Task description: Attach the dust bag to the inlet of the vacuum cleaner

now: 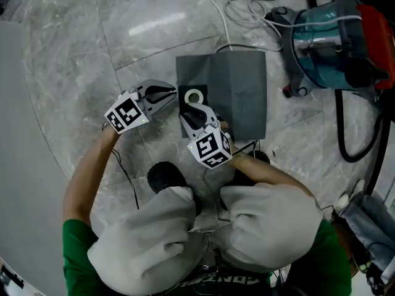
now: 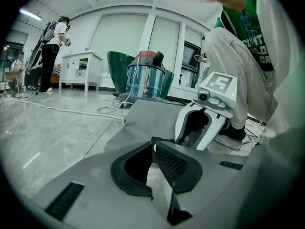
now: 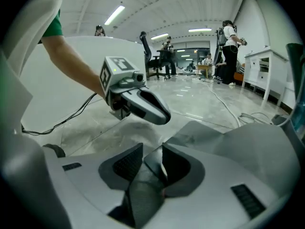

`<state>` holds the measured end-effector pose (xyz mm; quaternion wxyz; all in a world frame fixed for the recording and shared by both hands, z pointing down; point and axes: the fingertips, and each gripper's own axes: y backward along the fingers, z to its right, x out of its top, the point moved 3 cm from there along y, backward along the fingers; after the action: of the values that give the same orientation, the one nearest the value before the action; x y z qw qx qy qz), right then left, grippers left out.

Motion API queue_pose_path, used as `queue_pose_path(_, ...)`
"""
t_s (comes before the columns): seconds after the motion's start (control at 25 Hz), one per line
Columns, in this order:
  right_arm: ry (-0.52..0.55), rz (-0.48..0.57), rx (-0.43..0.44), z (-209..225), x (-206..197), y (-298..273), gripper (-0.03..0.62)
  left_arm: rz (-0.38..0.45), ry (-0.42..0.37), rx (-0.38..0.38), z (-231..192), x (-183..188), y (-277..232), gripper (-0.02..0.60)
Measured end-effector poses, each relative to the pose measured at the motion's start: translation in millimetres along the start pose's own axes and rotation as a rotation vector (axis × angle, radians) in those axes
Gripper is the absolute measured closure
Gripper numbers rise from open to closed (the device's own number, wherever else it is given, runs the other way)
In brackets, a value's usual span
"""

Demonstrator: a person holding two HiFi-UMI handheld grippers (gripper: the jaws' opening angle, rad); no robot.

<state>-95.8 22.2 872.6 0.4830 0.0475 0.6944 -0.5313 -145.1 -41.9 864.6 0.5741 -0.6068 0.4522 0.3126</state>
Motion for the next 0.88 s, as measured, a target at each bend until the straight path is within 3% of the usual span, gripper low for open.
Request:
queue_pose_path(0.12,0.055,-0.055,-0.019,-8.2,-10.2,-10.7,0.437,0.010,-0.002,-0.002,1.2,0.3,1.7,0.575)
queue_pose_path(0.36,0.170,-0.126,-0.133,-7.6,-22.4,-22.0,0.434,0.026,-0.001,-0.002,3.8,0.1,3.1,0.577)
queue_pose_path(0.52,0.178,-0.120,-0.188,-1.7,-20.6,-18.0,0.436,0.020,-0.008,-0.003,4.7,-1.7,2.9,0.577)
queue_pose_path(0.88,0.143,-0.075,-0.311,28.2,-14.8,7.3,0.531,0.002,-0.031,-0.020,6.2,6.0,-7.0,0.577)
